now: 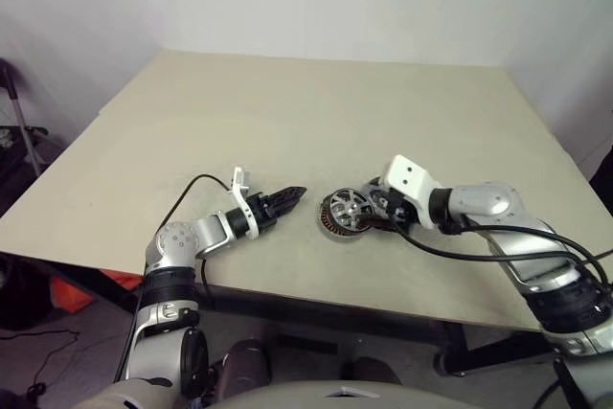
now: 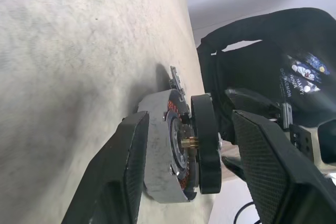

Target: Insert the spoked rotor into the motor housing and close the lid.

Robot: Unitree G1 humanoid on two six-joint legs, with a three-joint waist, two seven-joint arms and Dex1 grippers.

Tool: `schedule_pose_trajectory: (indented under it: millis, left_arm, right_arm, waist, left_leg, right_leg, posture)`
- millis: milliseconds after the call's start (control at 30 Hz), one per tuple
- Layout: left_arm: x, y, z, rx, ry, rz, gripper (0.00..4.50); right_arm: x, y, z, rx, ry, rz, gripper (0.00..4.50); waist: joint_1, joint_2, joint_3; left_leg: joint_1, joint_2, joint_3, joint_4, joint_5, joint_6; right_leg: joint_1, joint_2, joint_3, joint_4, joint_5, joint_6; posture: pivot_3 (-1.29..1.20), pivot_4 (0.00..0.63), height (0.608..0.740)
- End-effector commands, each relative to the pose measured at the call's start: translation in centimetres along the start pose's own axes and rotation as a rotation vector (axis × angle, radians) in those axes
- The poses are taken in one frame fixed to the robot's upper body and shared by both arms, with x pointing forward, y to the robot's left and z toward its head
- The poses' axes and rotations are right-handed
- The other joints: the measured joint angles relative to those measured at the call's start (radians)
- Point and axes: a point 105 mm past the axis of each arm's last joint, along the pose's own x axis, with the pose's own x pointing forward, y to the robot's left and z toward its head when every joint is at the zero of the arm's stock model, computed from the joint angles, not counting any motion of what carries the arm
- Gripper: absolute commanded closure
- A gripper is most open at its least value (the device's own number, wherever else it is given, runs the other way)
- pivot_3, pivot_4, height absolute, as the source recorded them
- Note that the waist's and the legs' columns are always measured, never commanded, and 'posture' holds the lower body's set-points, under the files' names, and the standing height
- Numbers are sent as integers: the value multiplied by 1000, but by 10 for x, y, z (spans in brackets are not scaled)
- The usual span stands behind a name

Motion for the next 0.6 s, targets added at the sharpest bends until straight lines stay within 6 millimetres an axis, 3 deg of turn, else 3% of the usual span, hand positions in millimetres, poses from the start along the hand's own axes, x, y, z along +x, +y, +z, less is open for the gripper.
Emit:
schedule_pose_trajectory:
  millis: [33,400,600]
  left_arm:
    - [-1,-7,8,44,-23,-10,1825]
    - [-6,3,2,40,-27,28,1825]
    - [-6,5,3,47,-21,38,1825]
  right_arm:
    - [5,-13,9,-57,-8,-52,550]
    - [0,-27,14,-78,-18,-89,550]
    - [-4,-12,16,-81,-27,-66,550]
  waist:
    - [0,0,0]
    - [3,0,0]
    - [3,-1,0]
  left_leg:
    - [0,0,0,0,0,-1]
    - [1,2,0,0,2,-4]
    - [0,2,0,0,2,-4]
  right_leg:
    - [-1,0,0,2,-1,-1]
    - [-2,2,0,4,-1,-2]
    - [-2,2,0,4,-1,-2]
  posture:
    - [0,0,740]
    - [0,0,740]
    - [0,0,740]
